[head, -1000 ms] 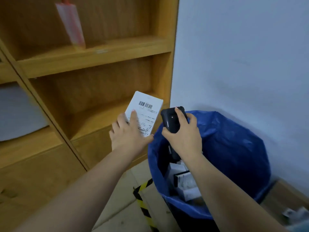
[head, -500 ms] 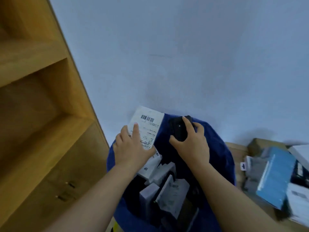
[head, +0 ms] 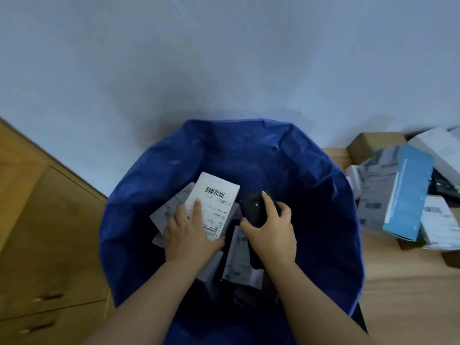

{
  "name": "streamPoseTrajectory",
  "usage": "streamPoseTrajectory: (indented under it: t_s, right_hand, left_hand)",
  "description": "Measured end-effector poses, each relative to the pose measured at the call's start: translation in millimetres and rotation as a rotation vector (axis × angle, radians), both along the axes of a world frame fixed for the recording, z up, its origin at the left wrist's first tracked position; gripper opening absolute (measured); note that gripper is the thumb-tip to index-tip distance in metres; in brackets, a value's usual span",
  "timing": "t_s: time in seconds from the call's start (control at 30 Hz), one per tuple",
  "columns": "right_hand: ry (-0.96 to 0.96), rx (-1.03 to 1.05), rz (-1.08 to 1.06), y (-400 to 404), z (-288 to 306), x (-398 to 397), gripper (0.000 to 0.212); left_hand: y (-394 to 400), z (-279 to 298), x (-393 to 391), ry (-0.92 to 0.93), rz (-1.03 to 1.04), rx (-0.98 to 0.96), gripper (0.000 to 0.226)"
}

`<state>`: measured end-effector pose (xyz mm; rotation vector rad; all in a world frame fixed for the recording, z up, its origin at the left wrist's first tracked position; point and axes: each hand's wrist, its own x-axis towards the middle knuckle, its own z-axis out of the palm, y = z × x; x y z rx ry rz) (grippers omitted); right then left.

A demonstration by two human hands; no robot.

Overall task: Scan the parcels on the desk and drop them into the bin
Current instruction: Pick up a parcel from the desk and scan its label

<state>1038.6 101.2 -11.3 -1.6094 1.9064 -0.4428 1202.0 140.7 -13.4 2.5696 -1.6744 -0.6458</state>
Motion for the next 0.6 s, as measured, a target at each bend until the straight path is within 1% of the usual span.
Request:
streamPoseTrajectory:
  t_s: [0.23, 0.37, 0.6]
  right_hand:
    - [0.013, 0.135, -0.067, 4, -64, -3, 0.081]
    - [0.012, 0.161, -0.086, 2, -80, -4, 0.083]
    - [-0.01, 0.184, -0.086, -6, -92, -2, 0.083]
  left_hand:
    - [-3, -63, -6, 0.082, -0.025, 0.104, 0.113]
    - [-3, -78, -10, 0.081, -0.048, 0.076, 0.112]
    - [-11, -93, -10, 0.021, -0.092, 0.03, 0.116]
